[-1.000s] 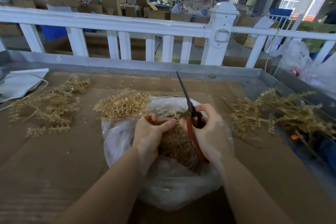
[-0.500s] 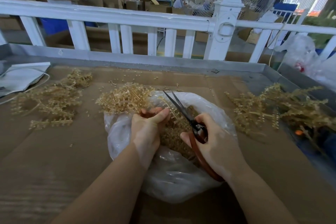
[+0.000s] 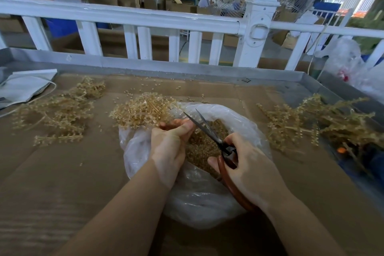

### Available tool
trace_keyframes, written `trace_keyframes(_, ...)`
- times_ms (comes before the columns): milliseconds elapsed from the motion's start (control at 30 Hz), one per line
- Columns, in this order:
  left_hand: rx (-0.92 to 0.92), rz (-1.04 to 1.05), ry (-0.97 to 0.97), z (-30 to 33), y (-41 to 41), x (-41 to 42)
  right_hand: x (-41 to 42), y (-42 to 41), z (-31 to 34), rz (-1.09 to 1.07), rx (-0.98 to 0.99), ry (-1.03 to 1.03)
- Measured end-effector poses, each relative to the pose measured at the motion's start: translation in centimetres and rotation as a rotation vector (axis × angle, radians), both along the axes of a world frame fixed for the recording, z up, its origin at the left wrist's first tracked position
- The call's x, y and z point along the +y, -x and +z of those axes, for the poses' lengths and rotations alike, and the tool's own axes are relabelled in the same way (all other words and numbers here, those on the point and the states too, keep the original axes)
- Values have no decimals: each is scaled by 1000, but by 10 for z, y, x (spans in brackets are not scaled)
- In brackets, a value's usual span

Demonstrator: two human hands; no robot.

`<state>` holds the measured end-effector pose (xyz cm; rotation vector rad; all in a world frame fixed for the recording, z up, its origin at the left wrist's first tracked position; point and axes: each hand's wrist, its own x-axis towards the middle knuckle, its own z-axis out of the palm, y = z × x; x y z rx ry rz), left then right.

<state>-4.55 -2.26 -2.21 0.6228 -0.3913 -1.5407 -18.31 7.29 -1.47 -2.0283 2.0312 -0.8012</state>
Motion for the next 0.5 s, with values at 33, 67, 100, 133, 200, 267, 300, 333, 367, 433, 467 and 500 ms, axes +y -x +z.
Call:
trace_keyframes(33,-18,1,4,0,0,0,0,0,0,4,1,3)
trace_keyframes(67,-30,-1,11,-1,0,0,0,1,1,9,1,6)
trace_keyframes(100,-33,-7,18,-2,0,0,0,1,1,15,-2,8)
trace_keyframes(133,-32,-16,23,-2,0,0,-1,1,2,18,-4,10)
trace_keyframes(200,-27,-26,23,-3,-2,-1,-1,1,2,21,5,12)
trace_keyframes(267,-21,-28,18,-4,-2,-1,-1,2,2,25,25,8)
trace_keyframes(300,-22,-32,16,-4,-2,-1,-2,2,2,28,33,7)
trace_keyframes(333,-27,-35,15,-4,-2,0,-1,2,2,29,37,7)
trace_keyframes(367,-29,-37,15,-4,-2,0,-2,2,2,28,39,7)
trace_keyframes(433,-24,-33,17,-4,-1,1,-1,2,2,26,39,-4)
trace_keyframes(467,-23,-28,16,-3,-1,0,-1,2,2,25,39,-15)
trace_keyframes(500,-26,-21,14,-3,-1,0,-1,2,2,24,42,-24)
